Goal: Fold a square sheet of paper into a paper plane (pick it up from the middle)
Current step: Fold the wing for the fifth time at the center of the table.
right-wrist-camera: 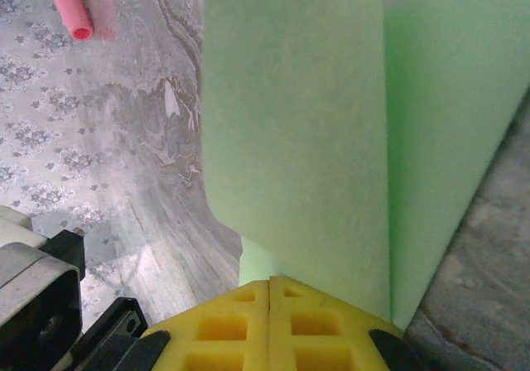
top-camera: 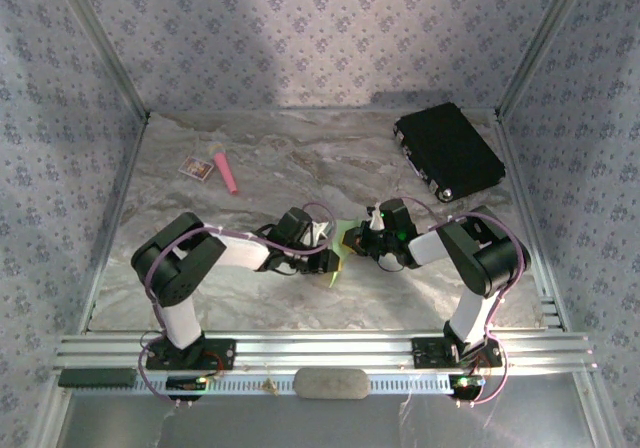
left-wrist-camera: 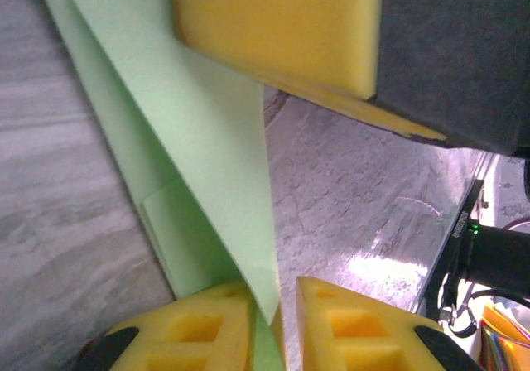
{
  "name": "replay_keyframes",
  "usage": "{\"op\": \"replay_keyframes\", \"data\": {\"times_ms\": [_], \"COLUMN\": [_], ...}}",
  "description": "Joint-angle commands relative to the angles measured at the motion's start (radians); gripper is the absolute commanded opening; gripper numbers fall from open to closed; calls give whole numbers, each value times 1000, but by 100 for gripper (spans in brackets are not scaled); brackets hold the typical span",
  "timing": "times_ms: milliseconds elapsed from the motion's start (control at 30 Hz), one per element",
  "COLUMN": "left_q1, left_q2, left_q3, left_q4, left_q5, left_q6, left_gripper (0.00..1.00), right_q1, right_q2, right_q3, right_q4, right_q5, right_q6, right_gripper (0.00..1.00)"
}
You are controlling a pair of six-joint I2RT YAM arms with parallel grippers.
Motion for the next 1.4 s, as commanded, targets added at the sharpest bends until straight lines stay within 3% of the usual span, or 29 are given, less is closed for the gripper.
{"op": "replay_keyframes", "data": {"times_ms": [0,367,800,1133,1300,1367], "left_q1": [-1,-2,-24,-33,-38,-38], "left_q2": [5,11,-45,-58,-68,-86], "left_q3": [-44,-72,-112,-110,-112,-110], "left_q4": [-175,-132,-136,-139,-153,-168], "left_q5": [-45,-13,3,31,39,38], "left_q6": [33,17,12,32,45,55], "left_gripper": [20,10,14,2,4,10], "right_q1": [3,8,11,14,16,17], "right_q2": [19,26,24,24,26,26], "right_q3": [-12,-11,-11,-13,-12,-13], "right_q4": [-106,-102,-104,-106,-114,-114], "right_q5": [77,80,89,93,102,103], "right_q6": [-24,-19,-19,-19,-20,-22], "right_gripper": [2,2,1,1,1,1]}}
